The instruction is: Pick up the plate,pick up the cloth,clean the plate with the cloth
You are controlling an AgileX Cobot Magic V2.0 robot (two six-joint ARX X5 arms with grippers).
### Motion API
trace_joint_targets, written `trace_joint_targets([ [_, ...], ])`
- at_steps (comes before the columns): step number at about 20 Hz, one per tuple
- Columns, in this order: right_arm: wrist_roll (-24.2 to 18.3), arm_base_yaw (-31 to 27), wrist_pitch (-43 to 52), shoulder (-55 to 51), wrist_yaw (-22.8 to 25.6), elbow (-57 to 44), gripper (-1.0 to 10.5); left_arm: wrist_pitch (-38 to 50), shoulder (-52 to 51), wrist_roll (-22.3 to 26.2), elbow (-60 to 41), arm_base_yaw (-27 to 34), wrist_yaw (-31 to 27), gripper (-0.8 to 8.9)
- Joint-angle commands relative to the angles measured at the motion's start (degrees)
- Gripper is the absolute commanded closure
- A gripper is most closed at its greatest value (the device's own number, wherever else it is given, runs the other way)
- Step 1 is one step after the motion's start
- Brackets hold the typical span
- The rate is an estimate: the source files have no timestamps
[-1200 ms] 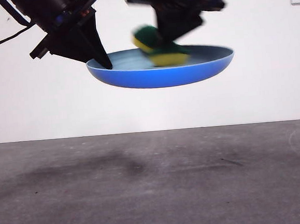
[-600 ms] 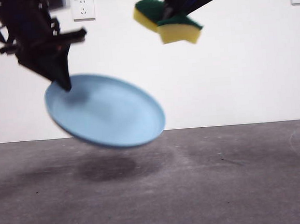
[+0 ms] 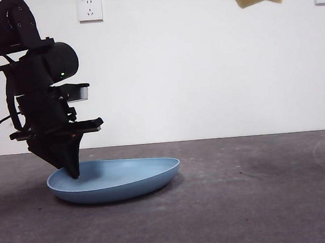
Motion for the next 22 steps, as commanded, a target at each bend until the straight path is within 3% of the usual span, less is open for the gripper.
trace_joint_targets([
  [1,2.1,0.1,0.0,0.1,0.3,-0.5,9.6,0.1,3.0,1.3,-1.3,-0.2,-1.5,7.03],
  [3,2.3,0.0,0.1,0.7,0.3,-0.5,9.6,0.7,2.0,0.9,-1.3,-0.2,-1.4,4.53],
  [4,2.8,0.0,0.3,1.7,0.3,-0.5,9.6,0.9,1.2,0.1,-1.3,-0.2,-1.4,4.23],
  [8,6.8,-2.0,0.5,7.1,0.3,-0.5,9.6,1.2,-4.4,-0.4,-1.1,-0.3,0.4,4.27],
  [15,8.4,-11.2,6.7,21.6,-0.7,-0.5,9.6,-1.4,-23.0,-2.1,-1.1,-0.4,1.2,4.28],
  [19,10.3,-15.4,8.1,30.9,-12.5,-0.5,9.6,-3.8,-34.5,-3.6,-1.1,-0.4,4.9,4.28],
  [22,10.8,-15.7,7.5,36.4,-12.5,-0.5,9.6,-6.4,-41.2,-4.7,-1.1,-0.4,6.6,4.28],
])
